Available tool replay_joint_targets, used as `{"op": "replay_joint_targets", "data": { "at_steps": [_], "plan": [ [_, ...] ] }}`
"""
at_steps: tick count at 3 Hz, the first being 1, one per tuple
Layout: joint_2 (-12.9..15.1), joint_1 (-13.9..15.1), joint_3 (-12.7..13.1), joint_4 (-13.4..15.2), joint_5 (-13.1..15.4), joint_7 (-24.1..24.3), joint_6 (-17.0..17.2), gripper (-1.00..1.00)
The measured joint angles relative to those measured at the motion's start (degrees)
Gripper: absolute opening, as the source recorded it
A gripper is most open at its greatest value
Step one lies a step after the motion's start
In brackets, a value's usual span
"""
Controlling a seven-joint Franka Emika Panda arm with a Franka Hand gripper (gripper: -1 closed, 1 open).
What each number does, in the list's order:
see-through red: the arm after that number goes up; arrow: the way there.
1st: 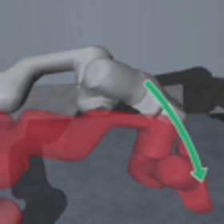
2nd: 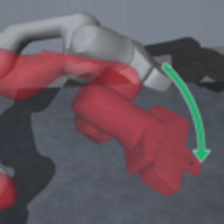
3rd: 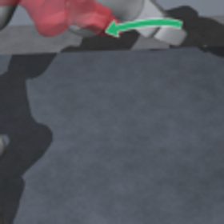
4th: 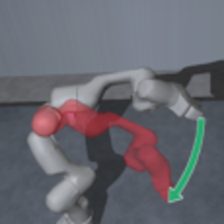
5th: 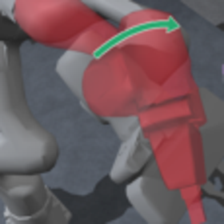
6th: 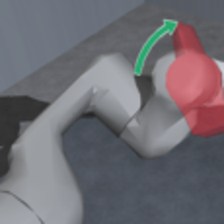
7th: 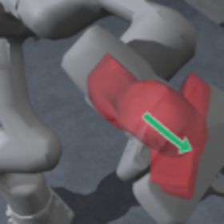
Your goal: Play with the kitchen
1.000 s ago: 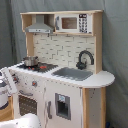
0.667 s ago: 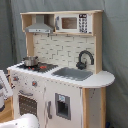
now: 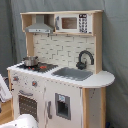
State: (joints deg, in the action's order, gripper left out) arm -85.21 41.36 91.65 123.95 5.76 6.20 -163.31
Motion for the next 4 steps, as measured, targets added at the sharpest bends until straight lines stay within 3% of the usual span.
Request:
{"op": "replay_joint_targets", "data": {
  "at_steps": [4],
  "plan": [
    [0.0,-6.82,0.0,0.93,3.68,-22.55,12.27,1.0]
  ]
}}
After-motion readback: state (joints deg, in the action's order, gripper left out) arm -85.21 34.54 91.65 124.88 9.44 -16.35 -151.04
